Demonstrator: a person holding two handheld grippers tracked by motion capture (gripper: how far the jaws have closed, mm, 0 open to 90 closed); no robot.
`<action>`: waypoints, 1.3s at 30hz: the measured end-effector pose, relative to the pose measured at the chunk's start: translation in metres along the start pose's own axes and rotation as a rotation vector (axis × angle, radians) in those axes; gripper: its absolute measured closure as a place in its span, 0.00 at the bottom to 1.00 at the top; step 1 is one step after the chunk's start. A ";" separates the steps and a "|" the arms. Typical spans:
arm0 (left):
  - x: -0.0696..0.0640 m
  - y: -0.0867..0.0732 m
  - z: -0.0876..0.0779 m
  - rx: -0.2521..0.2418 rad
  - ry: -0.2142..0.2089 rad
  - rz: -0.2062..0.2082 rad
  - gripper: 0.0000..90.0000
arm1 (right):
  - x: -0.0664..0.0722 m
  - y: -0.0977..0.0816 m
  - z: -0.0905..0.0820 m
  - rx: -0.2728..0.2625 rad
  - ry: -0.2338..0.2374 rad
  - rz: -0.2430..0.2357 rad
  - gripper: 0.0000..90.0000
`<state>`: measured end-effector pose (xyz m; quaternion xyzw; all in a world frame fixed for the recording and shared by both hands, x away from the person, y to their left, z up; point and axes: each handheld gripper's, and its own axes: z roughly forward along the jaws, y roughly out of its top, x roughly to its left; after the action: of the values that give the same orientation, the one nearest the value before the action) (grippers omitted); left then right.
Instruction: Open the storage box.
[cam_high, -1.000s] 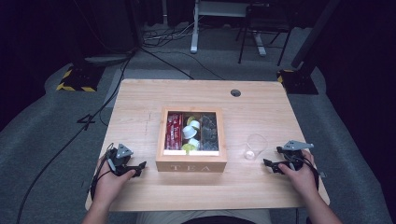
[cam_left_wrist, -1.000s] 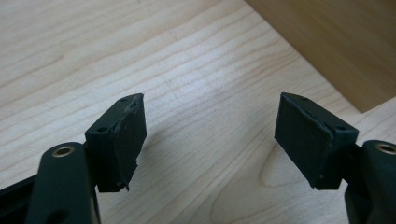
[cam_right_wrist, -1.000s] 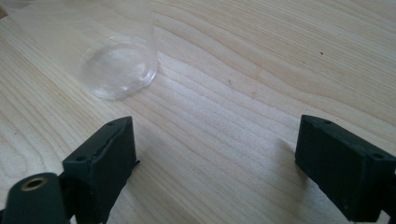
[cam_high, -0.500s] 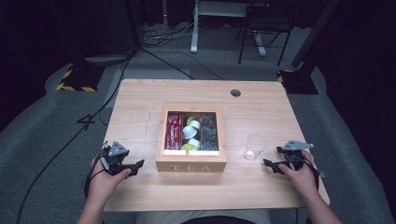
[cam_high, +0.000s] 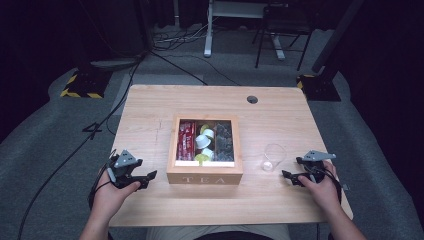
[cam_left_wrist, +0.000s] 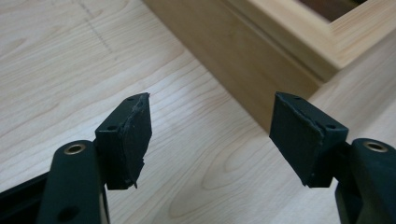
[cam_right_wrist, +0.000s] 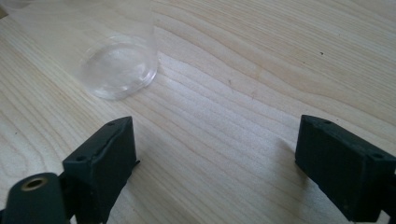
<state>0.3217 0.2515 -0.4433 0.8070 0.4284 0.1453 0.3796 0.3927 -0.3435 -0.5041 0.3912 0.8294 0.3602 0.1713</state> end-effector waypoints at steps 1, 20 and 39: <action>-0.002 0.001 -0.001 -0.006 -0.008 0.000 0.35 | 0.000 0.000 0.000 0.000 0.000 0.000 0.14; -0.034 0.012 0.021 -0.015 -0.122 0.103 0.33 | 0.000 0.000 0.000 -0.001 0.002 0.000 0.14; -0.037 0.010 0.024 0.033 -0.110 0.152 0.69 | 0.000 0.000 0.000 -0.001 0.003 -0.001 0.14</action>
<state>0.3193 0.2071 -0.4487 0.8503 0.3465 0.1218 0.3770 0.3924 -0.3437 -0.5041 0.3900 0.8297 0.3612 0.1706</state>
